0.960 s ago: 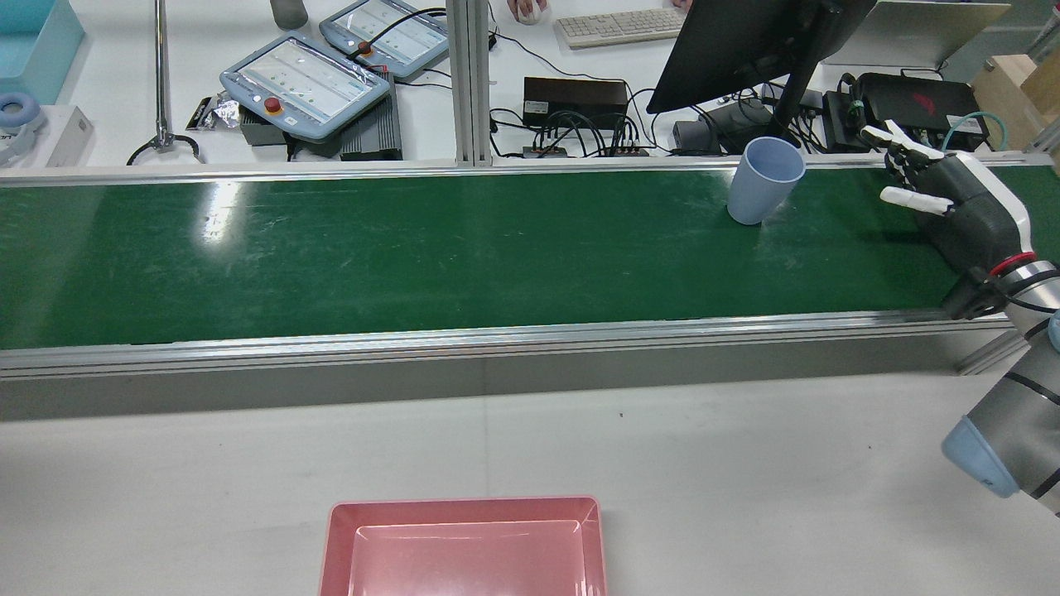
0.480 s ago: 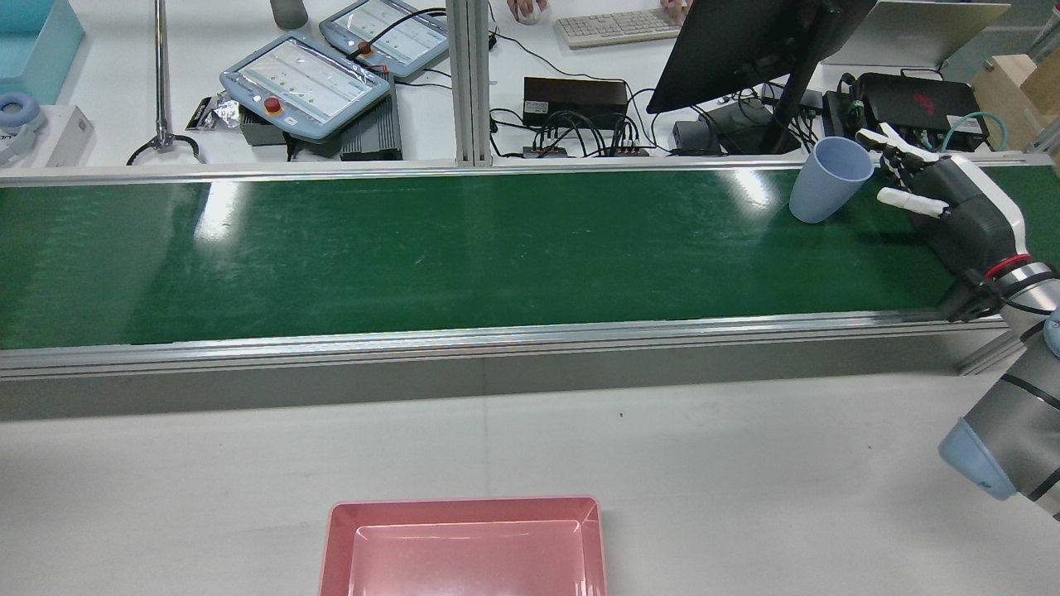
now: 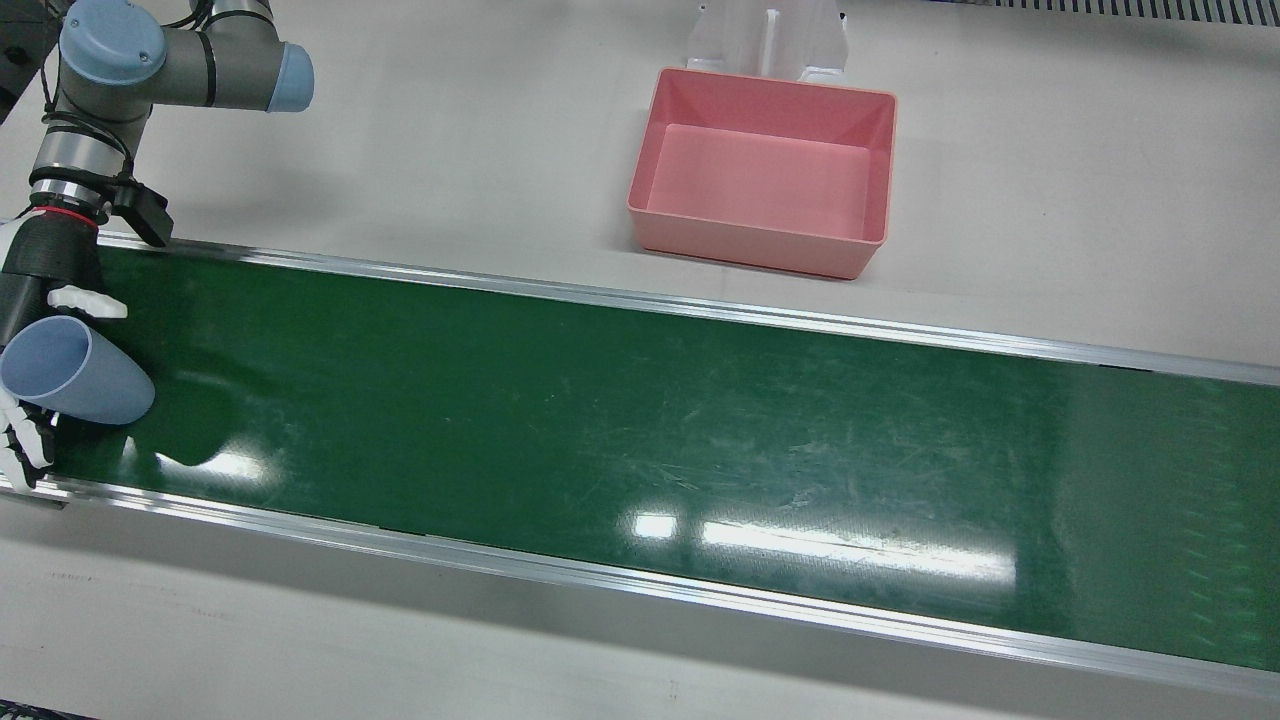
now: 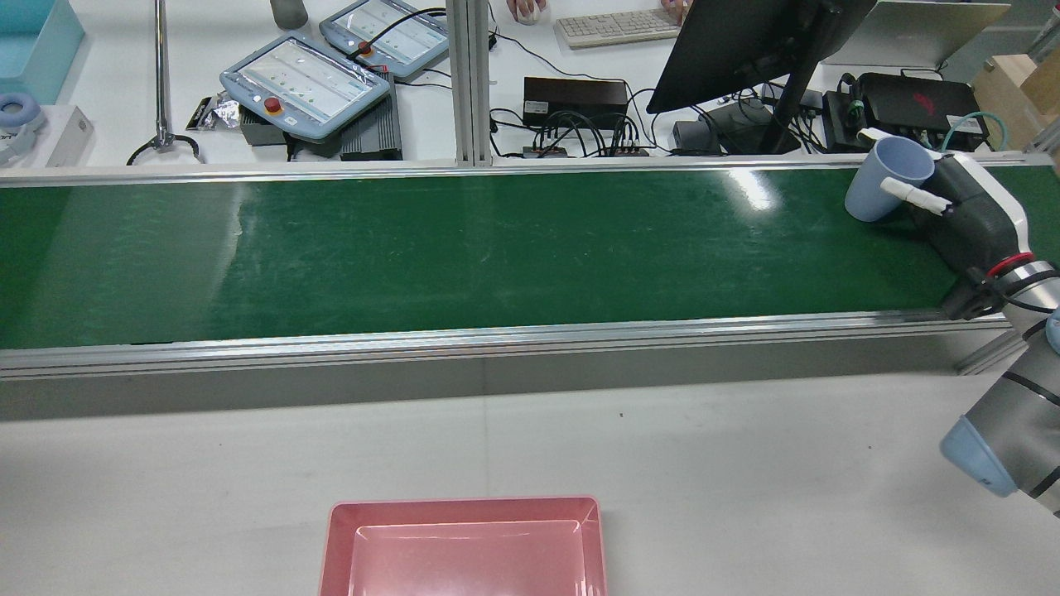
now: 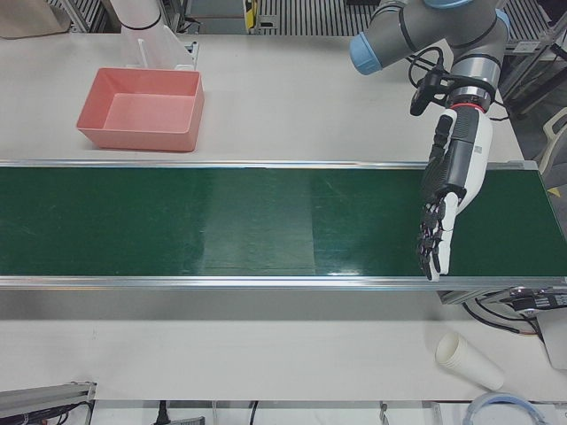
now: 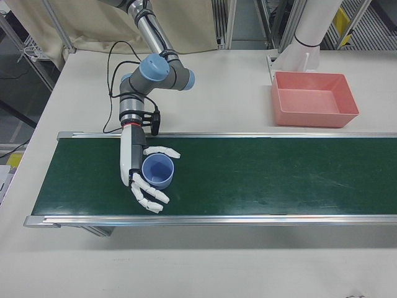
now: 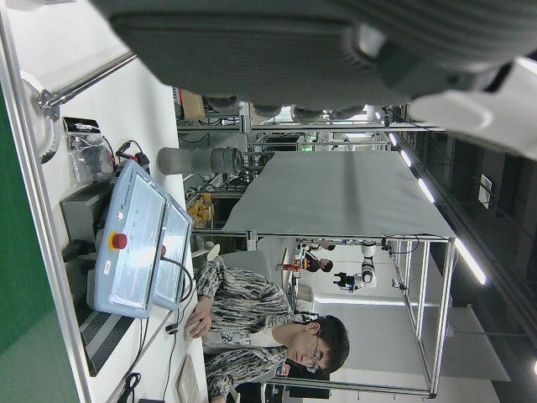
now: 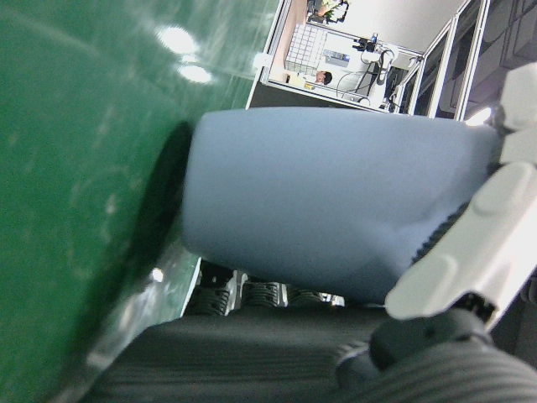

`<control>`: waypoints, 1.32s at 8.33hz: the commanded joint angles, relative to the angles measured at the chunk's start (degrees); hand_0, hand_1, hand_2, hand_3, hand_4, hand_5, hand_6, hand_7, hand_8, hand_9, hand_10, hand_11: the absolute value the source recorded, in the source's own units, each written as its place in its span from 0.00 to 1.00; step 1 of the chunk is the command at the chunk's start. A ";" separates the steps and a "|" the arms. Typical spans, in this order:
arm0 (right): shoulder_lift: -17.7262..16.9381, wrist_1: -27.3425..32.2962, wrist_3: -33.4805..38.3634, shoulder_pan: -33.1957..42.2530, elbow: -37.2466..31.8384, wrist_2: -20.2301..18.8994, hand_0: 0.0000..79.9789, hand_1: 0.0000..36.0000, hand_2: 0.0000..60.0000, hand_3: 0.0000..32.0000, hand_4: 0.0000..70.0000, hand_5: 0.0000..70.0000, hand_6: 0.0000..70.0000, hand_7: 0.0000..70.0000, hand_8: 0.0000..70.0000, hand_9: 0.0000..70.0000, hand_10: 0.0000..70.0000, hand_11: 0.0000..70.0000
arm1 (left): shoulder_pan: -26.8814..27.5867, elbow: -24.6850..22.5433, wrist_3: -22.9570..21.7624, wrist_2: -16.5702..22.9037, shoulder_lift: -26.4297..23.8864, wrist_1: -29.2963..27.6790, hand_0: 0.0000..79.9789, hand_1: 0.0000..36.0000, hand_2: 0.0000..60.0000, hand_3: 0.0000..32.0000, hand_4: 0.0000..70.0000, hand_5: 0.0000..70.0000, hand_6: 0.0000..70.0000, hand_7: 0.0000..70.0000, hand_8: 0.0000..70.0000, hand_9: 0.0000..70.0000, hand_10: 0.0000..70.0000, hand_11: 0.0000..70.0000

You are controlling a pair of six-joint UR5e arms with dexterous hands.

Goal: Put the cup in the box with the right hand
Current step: 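Close the right hand around the light blue cup on the belt, then lift the cup with the right hand and carry it over the pink box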

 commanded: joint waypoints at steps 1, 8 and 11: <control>-0.22 -0.09 -0.77 3.48 0.12 0.00 0.40 0.43 1.00 0.00 0.44 0.13 0.43 1.00 0.73 1.00 0.51 0.71 | 0.05 0.00 -0.09 0.00 0.00 0.00 0.00 0.00 0.00 0.00 0.00 0.00 0.00 0.00 0.00 0.00 0.00 0.00; 0.04 -0.53 -8.21 -2.98 17.13 -3.96 0.50 0.36 0.70 0.00 0.38 0.13 0.39 1.00 0.68 1.00 0.49 0.70 | -0.04 -0.09 0.00 0.00 0.00 0.09 0.00 0.00 0.00 0.00 0.00 0.00 0.00 0.00 0.00 0.00 0.00 0.00; 3.29 -7.90 -11.66 -16.24 27.43 -0.90 0.53 0.37 0.65 0.00 0.43 0.13 0.40 1.00 0.68 1.00 0.49 0.69 | -0.04 -0.18 -0.09 0.00 0.00 0.09 0.00 0.00 0.00 0.00 0.00 0.00 0.00 0.00 0.00 0.00 0.00 0.00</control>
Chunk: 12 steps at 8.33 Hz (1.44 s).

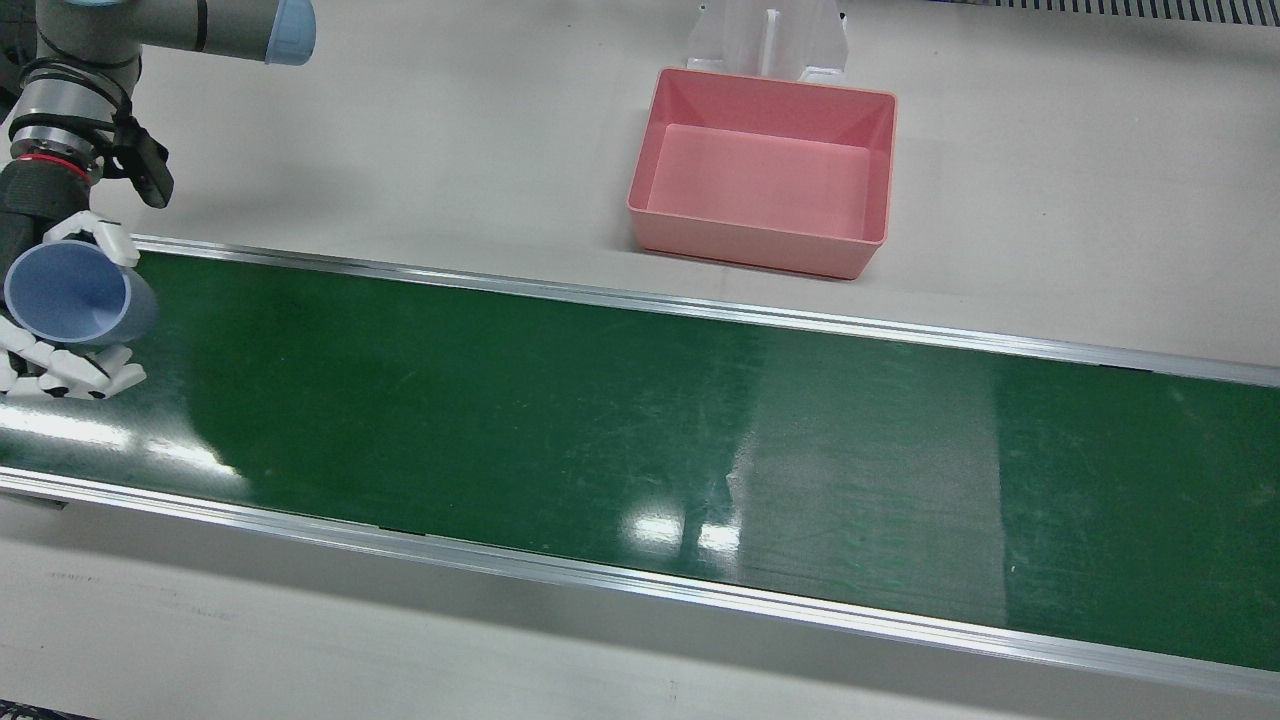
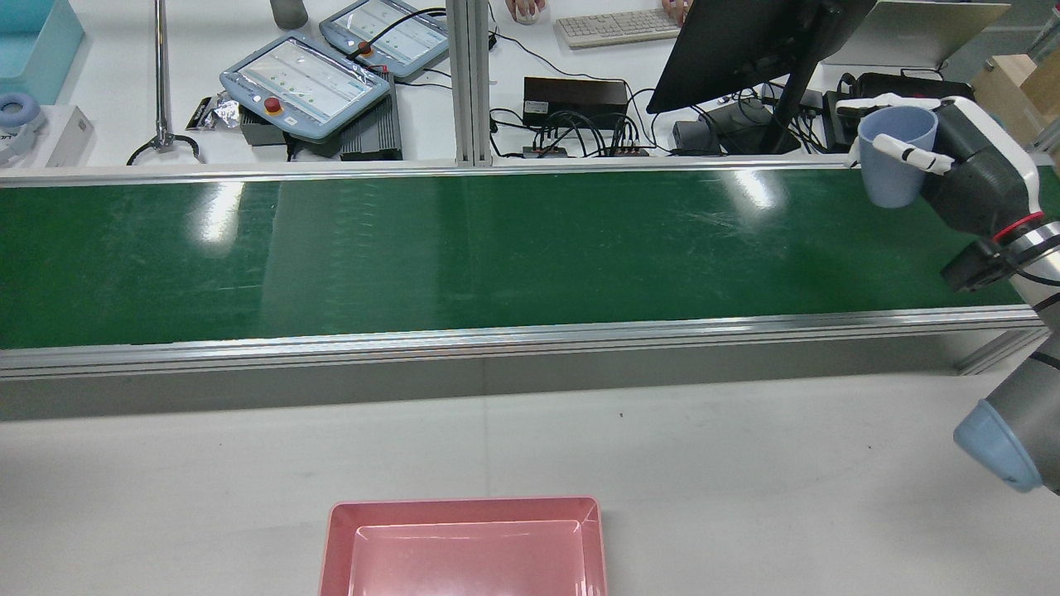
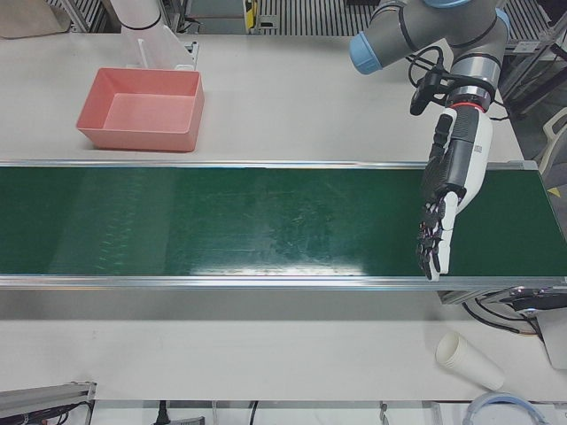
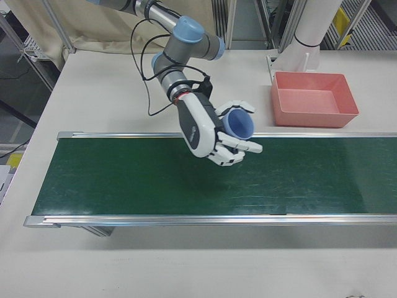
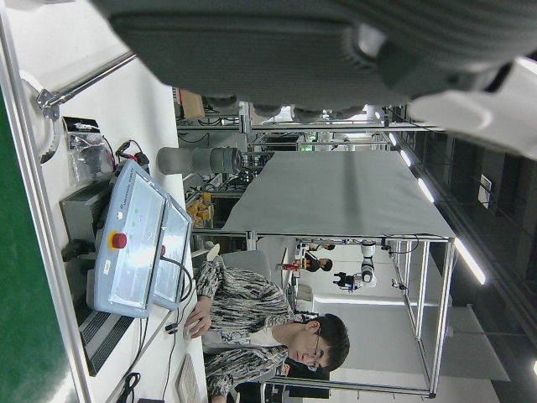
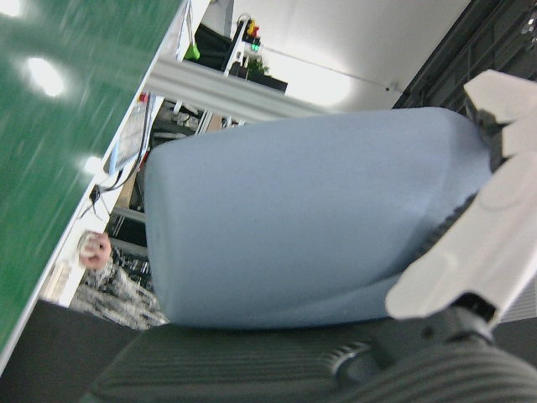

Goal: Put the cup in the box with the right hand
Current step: 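Lift the cup with the right hand and carry it over the pink box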

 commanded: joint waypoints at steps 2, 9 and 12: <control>4.58 -4.50 -8.29 -26.01 11.47 11.57 0.56 0.39 0.64 0.00 0.45 0.13 0.39 1.00 0.67 1.00 0.47 0.67 | -0.01 -0.03 -0.09 0.00 0.00 0.01 0.00 0.00 0.00 0.00 0.00 0.00 0.00 0.00 0.00 0.00 0.00 0.00; 14.08 -3.70 -24.32 -48.59 11.49 19.79 0.52 0.14 0.00 0.00 0.01 0.03 0.07 0.27 0.02 0.09 0.01 0.03 | -0.01 -0.03 0.00 0.09 0.00 0.01 0.00 0.00 0.00 0.00 0.00 0.00 0.00 0.00 0.00 0.00 0.00 0.00; 14.09 -3.70 -24.15 -48.59 11.40 19.60 0.49 0.18 0.00 0.00 0.00 0.02 0.01 0.00 0.00 0.00 0.00 0.00 | 0.07 0.06 0.00 0.00 0.00 0.01 0.00 0.00 0.00 0.00 0.00 0.00 0.00 0.00 0.00 0.00 0.00 0.00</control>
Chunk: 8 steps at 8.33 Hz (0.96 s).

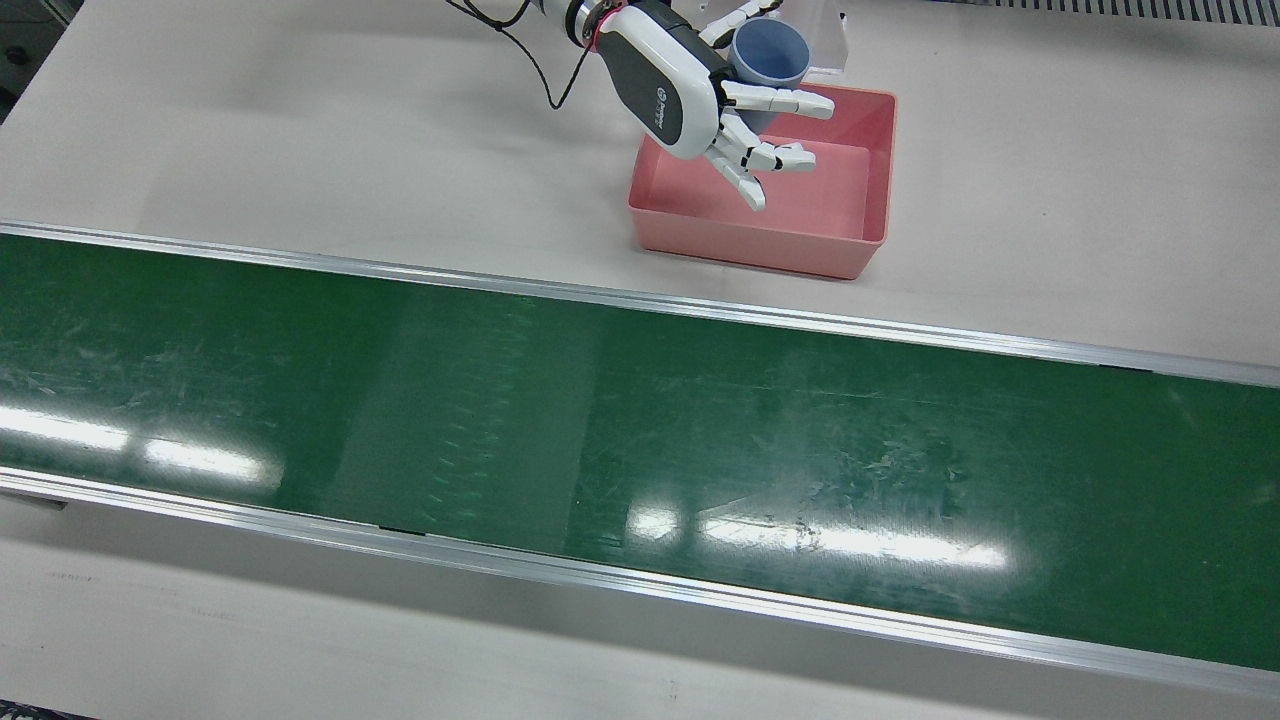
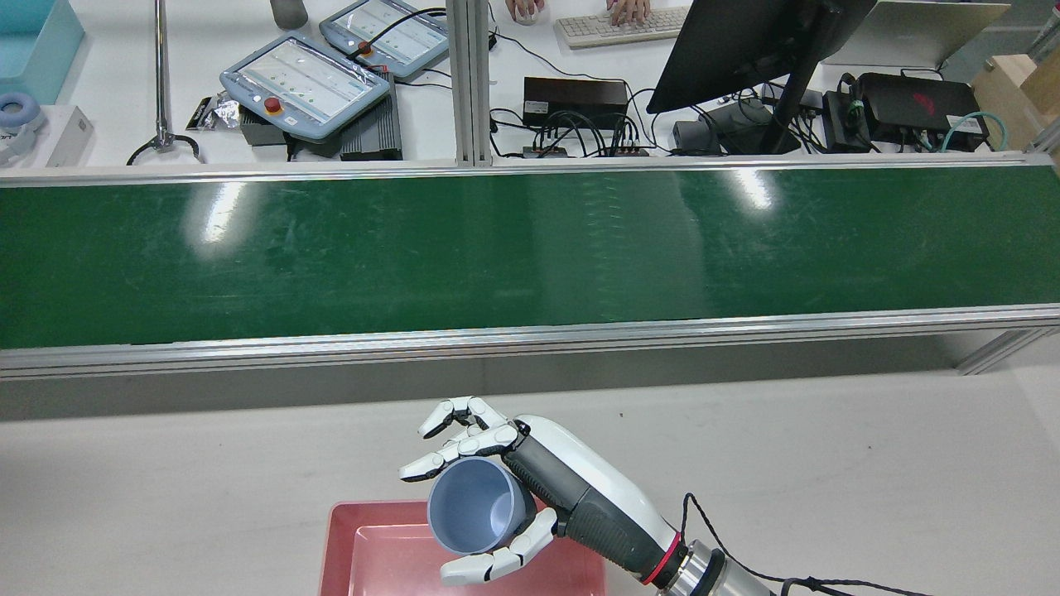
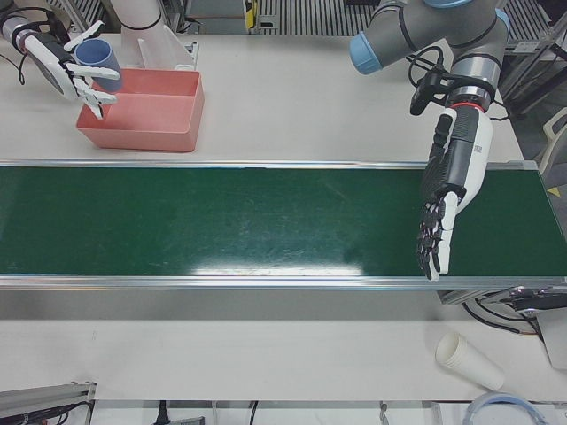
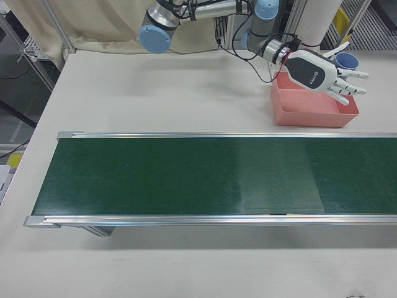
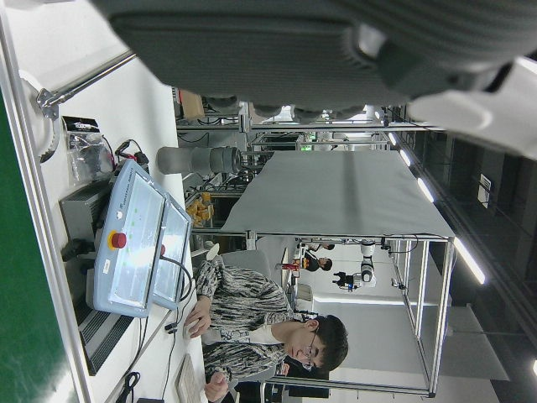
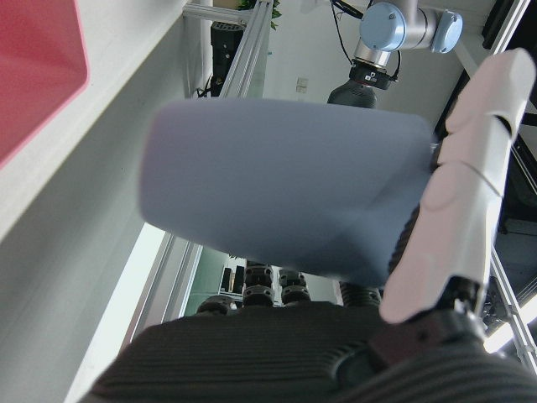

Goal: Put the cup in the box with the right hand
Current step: 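Lower the cup into the pink box and open the right hand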

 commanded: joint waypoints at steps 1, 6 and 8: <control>0.04 0.00 0.13 -0.08 -0.04 -0.31 0.53 0.26 0.01 0.00 0.00 0.03 0.01 0.00 0.00 0.00 0.00 0.00 | -0.03 0.06 0.00 -0.02 0.00 0.01 0.00 0.00 0.00 0.00 0.00 0.00 0.00 0.00 0.00 0.00 0.00 0.00; -10.04 -1.58 16.60 19.08 1.71 -10.46 0.58 0.36 0.08 0.18 0.00 0.05 0.01 0.07 0.00 0.00 0.00 0.01 | -0.03 -0.03 0.00 -0.02 0.00 0.01 0.00 0.00 0.00 0.00 0.00 0.00 0.00 0.00 0.00 0.00 0.00 0.00; -10.77 -5.35 23.91 33.60 0.49 -18.03 0.58 0.36 0.07 0.26 0.00 0.05 0.01 0.09 0.00 0.00 0.00 0.02 | 0.06 0.06 0.00 -0.02 0.00 0.01 0.00 0.00 0.00 0.00 0.00 0.00 0.00 0.00 0.00 0.00 0.00 0.00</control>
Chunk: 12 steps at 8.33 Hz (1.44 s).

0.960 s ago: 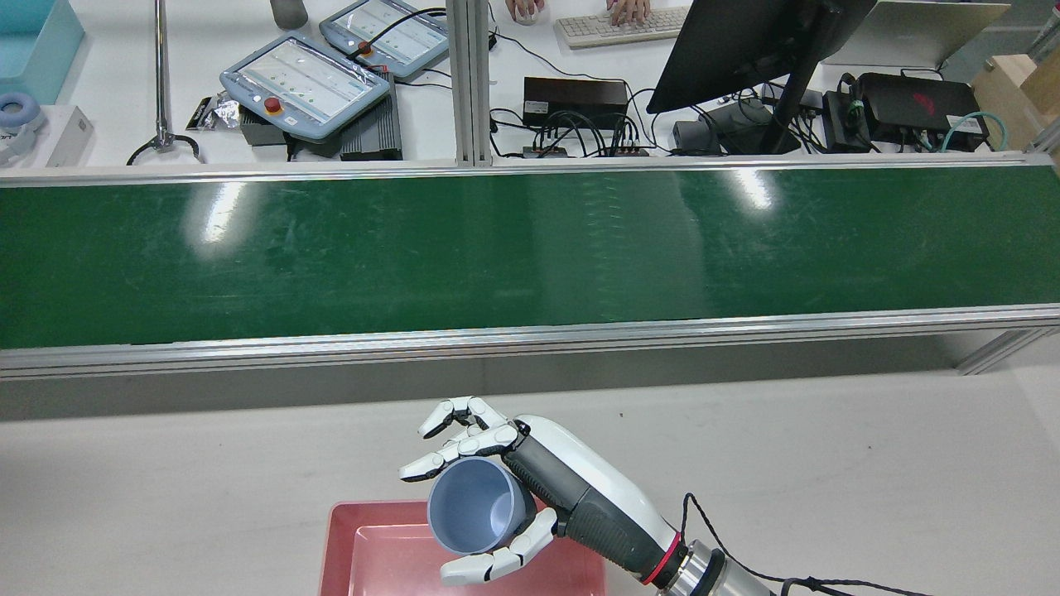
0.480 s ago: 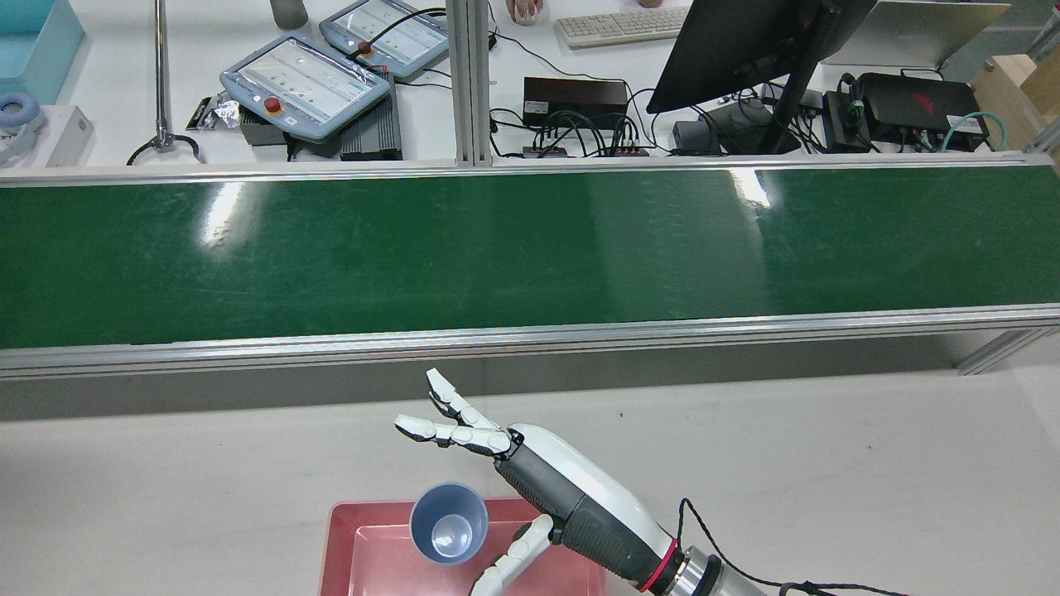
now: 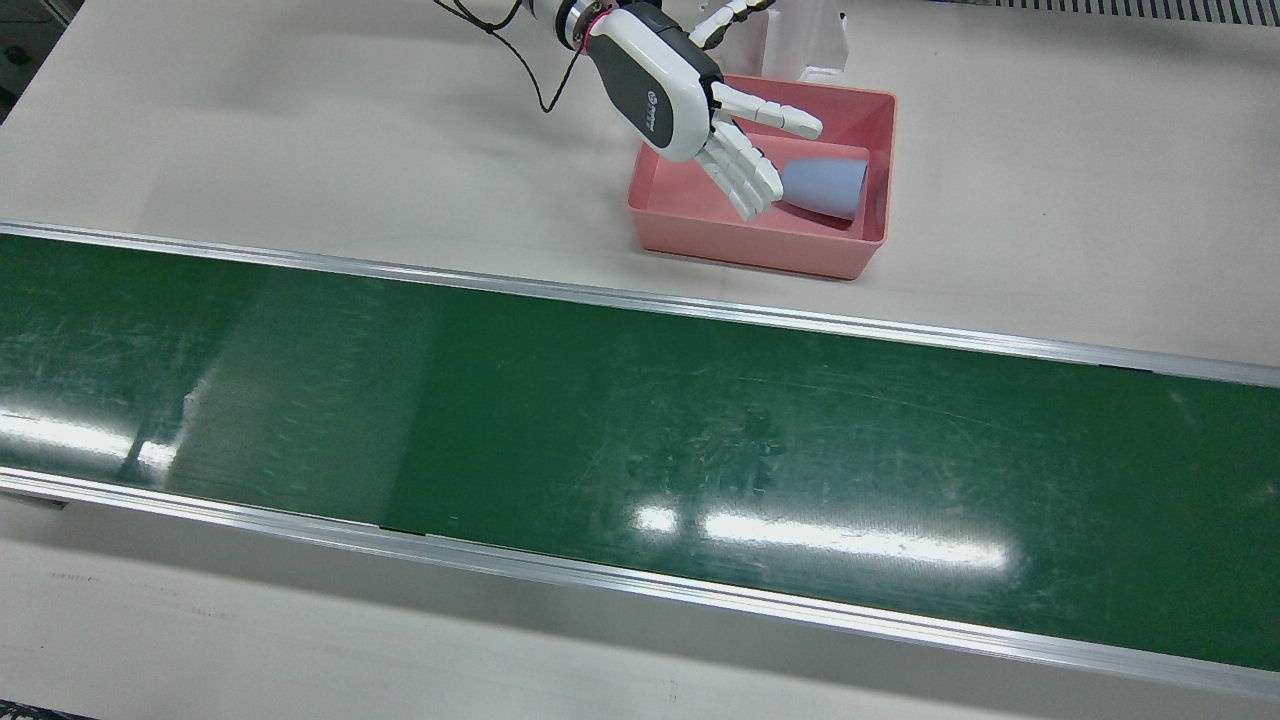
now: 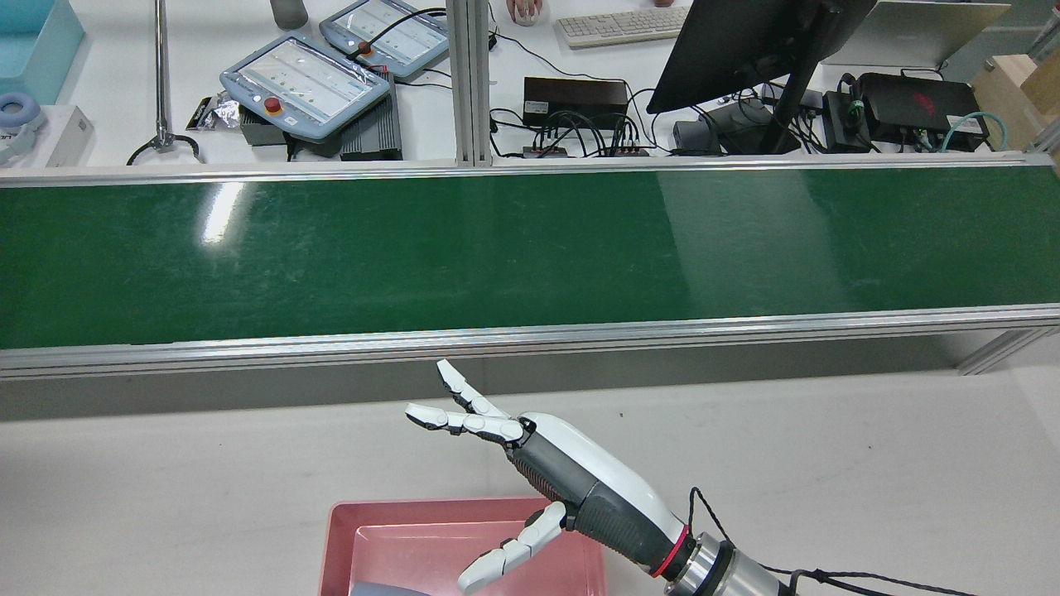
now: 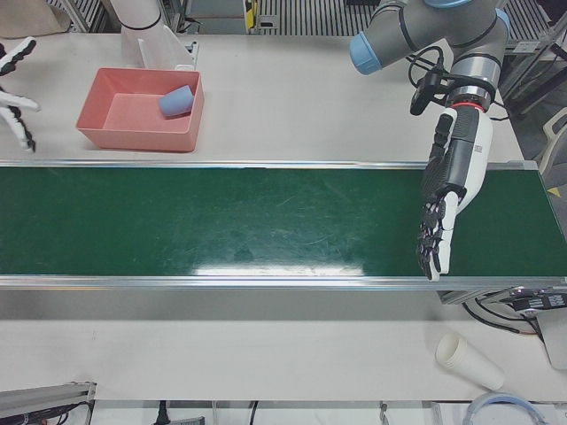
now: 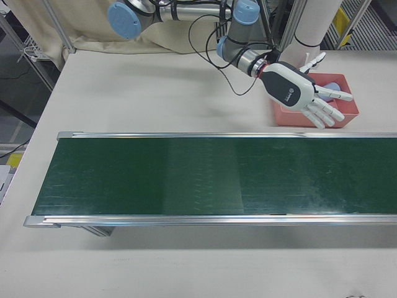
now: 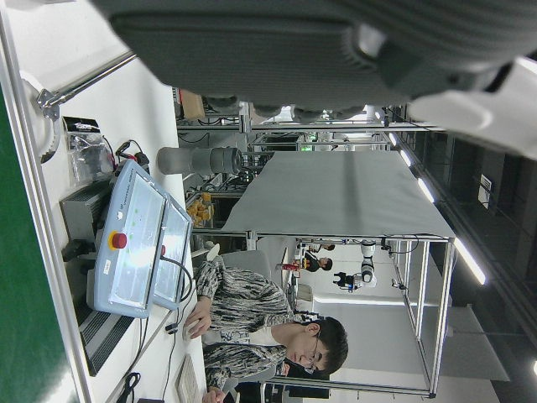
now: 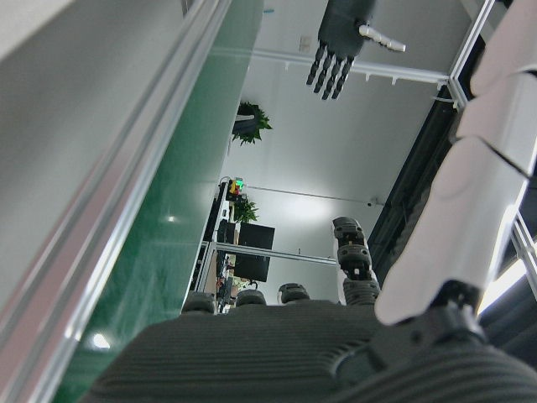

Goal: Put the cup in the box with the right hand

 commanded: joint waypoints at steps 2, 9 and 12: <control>-5.87 -2.87 17.92 28.15 -8.29 -13.40 0.57 0.32 0.05 0.06 0.00 0.05 0.02 0.07 0.00 0.00 0.01 0.04 | 0.08 0.05 0.00 0.00 0.00 -0.06 0.00 0.00 0.00 0.00 0.00 0.00 0.00 0.00 0.00 0.00 0.00 0.00; -13.27 21.82 25.88 61.85 -37.51 -25.20 0.48 0.19 0.03 0.00 0.00 0.03 0.05 0.15 0.01 0.05 0.03 0.06 | -0.01 0.05 0.00 0.00 0.00 -0.06 0.00 0.00 0.00 0.00 0.00 0.00 0.00 0.00 0.00 0.00 0.00 0.00; -14.84 21.66 26.05 66.17 -36.73 -26.96 0.49 0.19 0.01 0.00 0.00 0.03 0.05 0.16 0.02 0.05 0.02 0.03 | -0.01 0.05 0.00 0.09 0.00 -0.06 0.00 0.00 0.00 0.00 0.00 0.00 0.00 0.00 0.00 0.00 0.00 0.00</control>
